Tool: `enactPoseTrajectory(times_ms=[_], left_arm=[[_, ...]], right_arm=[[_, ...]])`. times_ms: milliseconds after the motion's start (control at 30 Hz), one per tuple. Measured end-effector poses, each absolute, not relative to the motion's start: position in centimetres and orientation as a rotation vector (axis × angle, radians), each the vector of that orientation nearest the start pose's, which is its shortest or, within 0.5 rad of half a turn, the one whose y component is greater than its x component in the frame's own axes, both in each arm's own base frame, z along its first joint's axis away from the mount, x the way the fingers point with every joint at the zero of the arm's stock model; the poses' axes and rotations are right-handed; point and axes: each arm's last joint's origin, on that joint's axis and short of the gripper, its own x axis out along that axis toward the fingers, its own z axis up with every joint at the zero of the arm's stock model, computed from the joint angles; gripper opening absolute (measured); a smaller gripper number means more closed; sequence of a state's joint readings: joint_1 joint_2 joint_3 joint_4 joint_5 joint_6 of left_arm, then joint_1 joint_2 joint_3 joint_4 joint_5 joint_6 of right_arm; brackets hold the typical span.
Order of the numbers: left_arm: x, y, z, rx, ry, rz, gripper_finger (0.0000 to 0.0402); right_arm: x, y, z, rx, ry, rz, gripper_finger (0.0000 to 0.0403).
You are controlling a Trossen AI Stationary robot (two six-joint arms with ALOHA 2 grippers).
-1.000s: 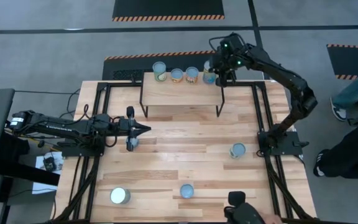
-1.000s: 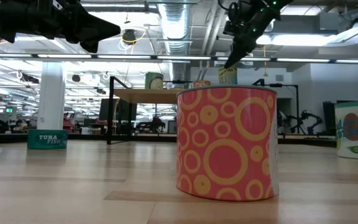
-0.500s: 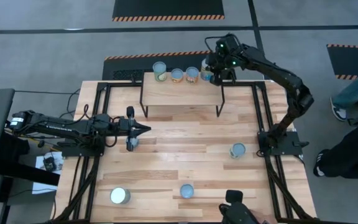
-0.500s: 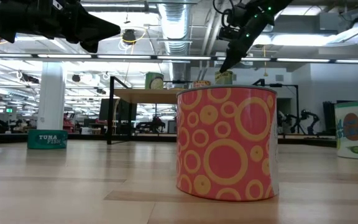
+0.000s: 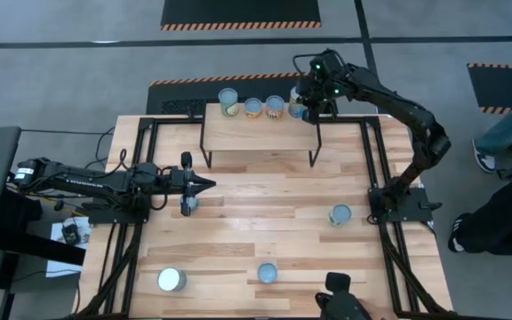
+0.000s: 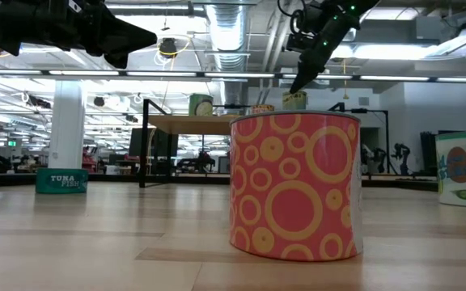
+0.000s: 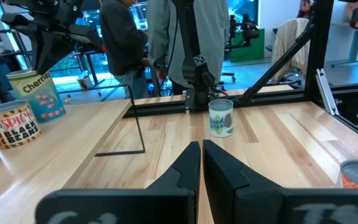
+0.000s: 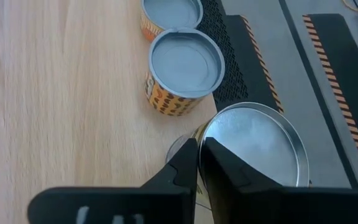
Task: Pick and place cans onto a shelf
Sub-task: Put the blue cherries can on the shelf, then put the blue tuna can on the shelf
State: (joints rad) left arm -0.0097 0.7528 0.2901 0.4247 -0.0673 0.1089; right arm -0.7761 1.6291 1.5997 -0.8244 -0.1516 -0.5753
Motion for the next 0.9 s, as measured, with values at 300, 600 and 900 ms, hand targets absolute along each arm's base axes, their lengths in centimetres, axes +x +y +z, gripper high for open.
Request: enactPoseTrajectory(times_ms=[300,600,900], left_arm=[[17.0,0.0,22.5,0.113,0.041,0.056,0.0009],[17.0,0.0,22.5,0.113,0.043,0.056,0.0009],[17.0,0.0,22.3,0.113,0.058,0.055,0.0009]], right_arm=[[25.1,-23.8,34.7,-0.139,0.916,-0.387,0.0093],[25.9,-22.9,36.4,-0.196,0.882,-0.392,0.0170],[24.1,-18.8,40.0,-0.241,0.850,-0.339,0.0118]])
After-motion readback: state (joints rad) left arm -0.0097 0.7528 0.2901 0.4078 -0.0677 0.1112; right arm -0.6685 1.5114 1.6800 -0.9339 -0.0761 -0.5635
